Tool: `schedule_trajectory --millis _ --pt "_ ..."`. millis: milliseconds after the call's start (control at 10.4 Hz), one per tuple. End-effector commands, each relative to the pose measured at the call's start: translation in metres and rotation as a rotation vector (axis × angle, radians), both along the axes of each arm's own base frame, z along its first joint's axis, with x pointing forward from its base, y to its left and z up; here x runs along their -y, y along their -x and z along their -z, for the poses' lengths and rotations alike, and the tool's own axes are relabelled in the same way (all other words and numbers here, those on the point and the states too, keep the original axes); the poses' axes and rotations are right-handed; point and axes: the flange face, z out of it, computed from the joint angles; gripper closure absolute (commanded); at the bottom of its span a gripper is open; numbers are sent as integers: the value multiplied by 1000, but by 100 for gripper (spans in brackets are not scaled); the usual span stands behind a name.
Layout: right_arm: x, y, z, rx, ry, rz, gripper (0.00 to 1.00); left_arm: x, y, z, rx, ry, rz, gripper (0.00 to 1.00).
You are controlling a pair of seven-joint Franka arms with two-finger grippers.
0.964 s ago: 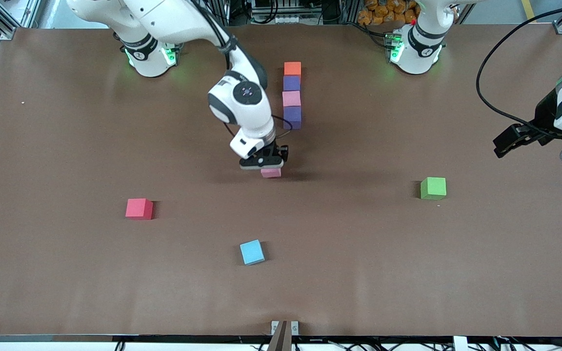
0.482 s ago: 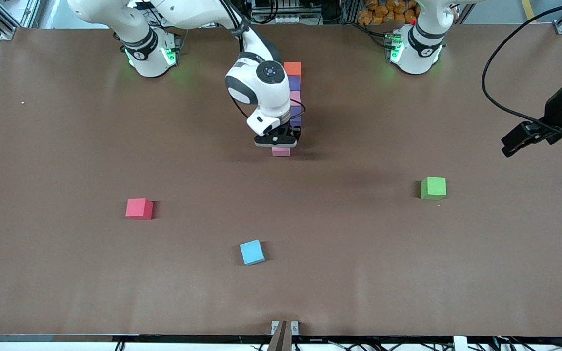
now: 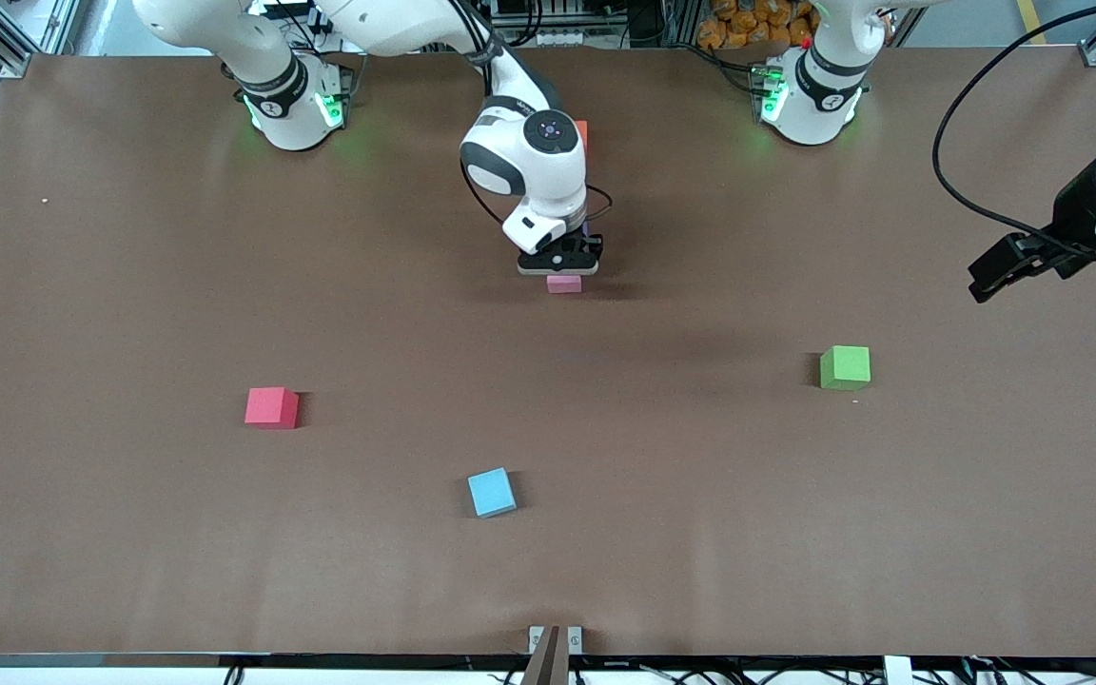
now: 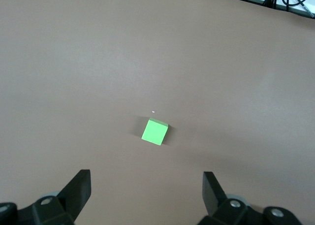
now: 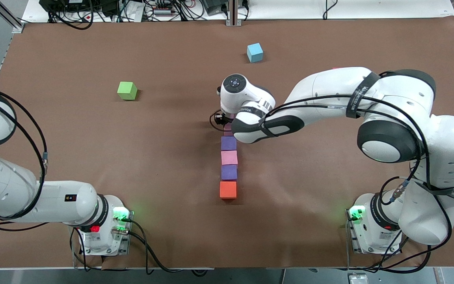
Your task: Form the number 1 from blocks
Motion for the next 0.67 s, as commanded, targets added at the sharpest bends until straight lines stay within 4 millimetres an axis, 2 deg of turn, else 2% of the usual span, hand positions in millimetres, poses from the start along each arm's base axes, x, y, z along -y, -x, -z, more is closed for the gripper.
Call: schedule_trajectory --millis 0,96,193,386,578 --pt "-8 3 1 12 3 2 57 -7 10 -16 4 22 9 0" --pt "-9 5 1 12 4 -2 49 -6 10 -16 4 33 25 0" --pt "-9 6 0 12 4 -2 0 -3 10 -16 -1 32 96 0" --pt "3 -5 -14 21 -1 20 0 0 13 -13 -25 27 169 0" --pt "37 -22 -48 39 -13 70 0 4 15 -12 -42 33 195 0"
